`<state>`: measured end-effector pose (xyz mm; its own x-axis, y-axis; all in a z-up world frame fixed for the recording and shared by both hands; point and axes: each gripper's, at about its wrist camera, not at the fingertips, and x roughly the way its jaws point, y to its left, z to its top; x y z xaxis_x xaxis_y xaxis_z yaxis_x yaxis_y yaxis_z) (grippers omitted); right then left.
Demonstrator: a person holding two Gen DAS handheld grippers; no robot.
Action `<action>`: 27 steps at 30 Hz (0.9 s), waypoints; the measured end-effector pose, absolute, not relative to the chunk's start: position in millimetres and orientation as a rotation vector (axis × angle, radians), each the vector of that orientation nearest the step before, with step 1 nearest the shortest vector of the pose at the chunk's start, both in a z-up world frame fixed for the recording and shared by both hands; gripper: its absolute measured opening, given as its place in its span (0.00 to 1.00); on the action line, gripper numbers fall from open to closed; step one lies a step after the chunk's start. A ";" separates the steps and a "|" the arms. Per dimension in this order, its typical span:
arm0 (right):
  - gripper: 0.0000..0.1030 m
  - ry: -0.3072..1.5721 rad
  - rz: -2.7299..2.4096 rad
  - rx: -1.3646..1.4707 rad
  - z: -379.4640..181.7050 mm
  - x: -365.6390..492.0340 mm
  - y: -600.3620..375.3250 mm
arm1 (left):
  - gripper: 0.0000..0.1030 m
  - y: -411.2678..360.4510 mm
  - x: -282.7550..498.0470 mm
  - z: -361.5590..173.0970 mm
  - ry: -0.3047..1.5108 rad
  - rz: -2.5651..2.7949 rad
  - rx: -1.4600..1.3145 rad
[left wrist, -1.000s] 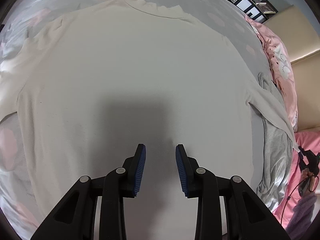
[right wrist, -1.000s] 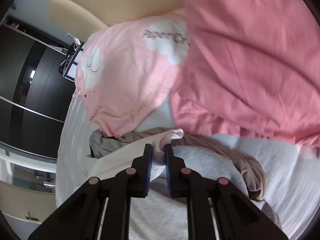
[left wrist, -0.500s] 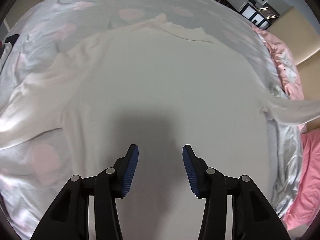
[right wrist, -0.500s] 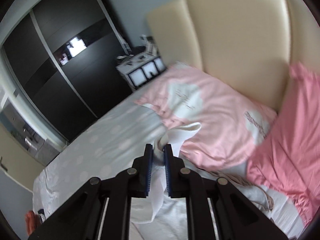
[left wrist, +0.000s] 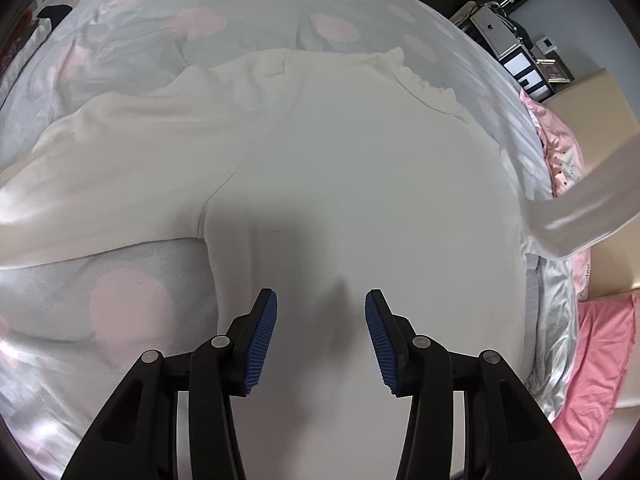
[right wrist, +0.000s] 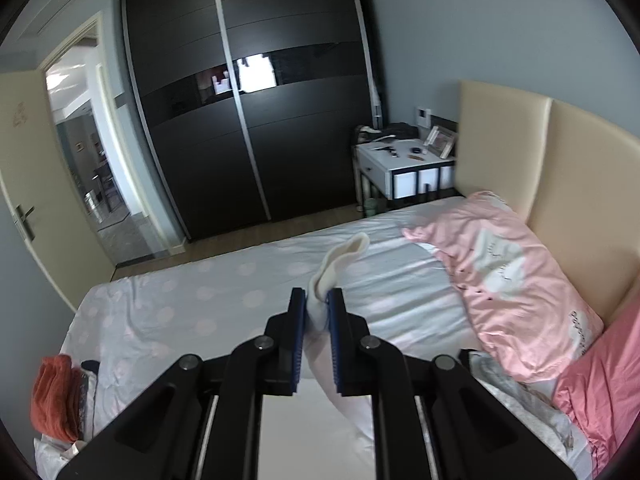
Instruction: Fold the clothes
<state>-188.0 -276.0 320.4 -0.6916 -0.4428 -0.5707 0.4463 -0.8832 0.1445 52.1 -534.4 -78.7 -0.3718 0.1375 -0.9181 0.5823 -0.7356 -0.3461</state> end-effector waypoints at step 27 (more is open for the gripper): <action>0.11 0.059 -2.154 1.039 144.1 -93.2 -459.6 | 0.47 -572.9 76.7 -75.5 1.117 -2.153 1.456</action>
